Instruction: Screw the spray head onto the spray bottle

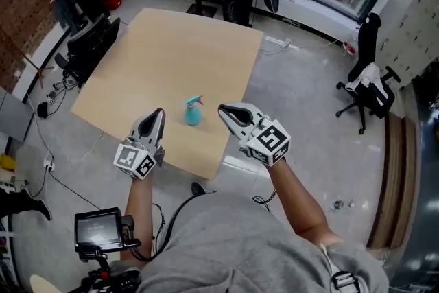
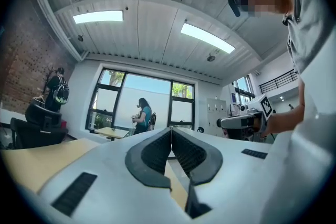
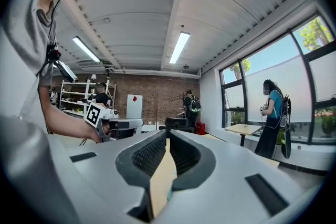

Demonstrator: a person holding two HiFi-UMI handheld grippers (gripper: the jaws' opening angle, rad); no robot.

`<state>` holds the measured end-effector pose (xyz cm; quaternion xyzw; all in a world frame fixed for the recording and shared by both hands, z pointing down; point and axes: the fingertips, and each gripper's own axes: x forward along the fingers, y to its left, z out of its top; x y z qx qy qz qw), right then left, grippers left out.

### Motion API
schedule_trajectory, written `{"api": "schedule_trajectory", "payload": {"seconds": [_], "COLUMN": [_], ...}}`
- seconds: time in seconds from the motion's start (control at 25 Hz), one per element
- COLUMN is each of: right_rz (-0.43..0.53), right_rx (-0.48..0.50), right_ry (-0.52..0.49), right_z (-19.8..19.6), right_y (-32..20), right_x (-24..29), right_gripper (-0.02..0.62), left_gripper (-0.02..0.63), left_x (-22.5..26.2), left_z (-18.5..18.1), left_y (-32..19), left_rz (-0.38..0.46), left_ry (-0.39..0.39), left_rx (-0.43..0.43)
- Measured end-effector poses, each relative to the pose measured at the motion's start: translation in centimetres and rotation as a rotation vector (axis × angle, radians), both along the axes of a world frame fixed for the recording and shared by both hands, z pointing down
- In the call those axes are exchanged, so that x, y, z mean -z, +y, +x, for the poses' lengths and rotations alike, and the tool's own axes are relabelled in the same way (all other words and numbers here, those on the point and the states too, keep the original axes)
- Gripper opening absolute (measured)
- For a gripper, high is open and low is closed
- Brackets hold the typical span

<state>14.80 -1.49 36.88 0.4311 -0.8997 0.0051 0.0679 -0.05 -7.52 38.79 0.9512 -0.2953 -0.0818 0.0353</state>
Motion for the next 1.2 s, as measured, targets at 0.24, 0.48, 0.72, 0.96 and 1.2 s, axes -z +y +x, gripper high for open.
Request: {"api": "schedule_trajectory", "payload": {"seconds": [0.24,0.48,0.72,0.96,1.2], "right_rz": [-0.046,-0.123,-0.212,-0.243,-0.308], "right_rx": [0.016,0.081,0.180,0.391,0.680], "right_ry": [-0.012,-0.069,0.019,0.397,0.826], "right_z": [-1.2,-2.7,-4.3,-6.6,-6.8], "right_y": [-0.6,-5.8,-9.6,-12.5,-14.4], "right_x": [-1.2,-3.4,-6.0,-10.6,-19.7], "right_gripper": [0.008,0.008,0.031,0.160,0.160], "left_gripper": [0.006,0.008,0.030,0.236,0.359], "left_x": [-2.1,-6.7,-12.0,-18.9,-26.3], "left_z": [0.1,0.8,2.0,4.5,9.1], "left_y": [-1.4,-6.3,-8.6,-8.9,-8.2], "left_rz": [-0.061,-0.160,-0.264,-0.263,-0.187], "left_ry": [0.002,0.023,-0.023,-0.167,-0.396], "left_rx": [-0.050,-0.104,-0.140,-0.233,-0.435]}}
